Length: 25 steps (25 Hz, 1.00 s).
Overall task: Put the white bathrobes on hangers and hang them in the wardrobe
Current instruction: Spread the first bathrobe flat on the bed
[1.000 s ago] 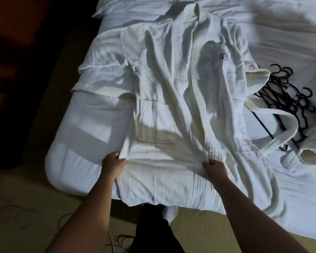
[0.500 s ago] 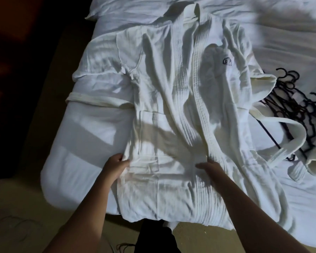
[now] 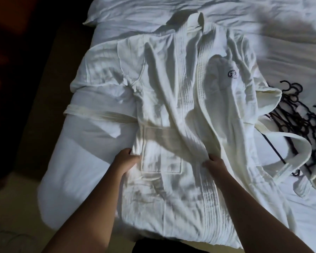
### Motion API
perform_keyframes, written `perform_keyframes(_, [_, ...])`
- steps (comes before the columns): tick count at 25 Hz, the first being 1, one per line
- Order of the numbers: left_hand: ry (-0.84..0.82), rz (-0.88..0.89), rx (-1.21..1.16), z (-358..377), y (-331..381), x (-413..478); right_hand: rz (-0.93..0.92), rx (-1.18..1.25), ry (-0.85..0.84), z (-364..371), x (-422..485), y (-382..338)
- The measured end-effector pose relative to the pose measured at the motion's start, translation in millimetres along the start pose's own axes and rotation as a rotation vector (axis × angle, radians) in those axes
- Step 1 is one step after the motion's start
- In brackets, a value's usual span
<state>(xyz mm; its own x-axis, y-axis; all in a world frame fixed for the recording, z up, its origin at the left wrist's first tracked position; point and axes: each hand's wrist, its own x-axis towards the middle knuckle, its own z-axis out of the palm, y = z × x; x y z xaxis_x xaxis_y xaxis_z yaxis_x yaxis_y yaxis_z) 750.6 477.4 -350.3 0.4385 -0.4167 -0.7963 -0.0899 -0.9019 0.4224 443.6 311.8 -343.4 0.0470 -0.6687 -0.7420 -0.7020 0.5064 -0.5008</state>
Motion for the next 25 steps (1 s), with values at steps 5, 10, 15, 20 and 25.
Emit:
perform_keyframes(5, [0.077, 0.074, 0.132, -11, 29, 21, 0.065, 0.135, -0.163, 5, 33, -50])
perform_keyframes(10, [0.076, -0.024, 0.389, -13, 47, 45, -0.018, 0.028, 0.203, -19, 64, -71])
perform_keyframes(15, [0.169, -0.052, 0.645, -34, 103, 35, 0.11, 0.327, -0.228, -17, 70, -114])
perform_keyframes(20, [0.443, 0.497, 0.317, -62, 198, 84, 0.015, 0.251, -0.175, -5, 123, -163])
perform_keyframes(25, [0.411, 0.456, 0.514, -90, 240, 189, -0.009, 0.625, -0.256, -10, 153, -185])
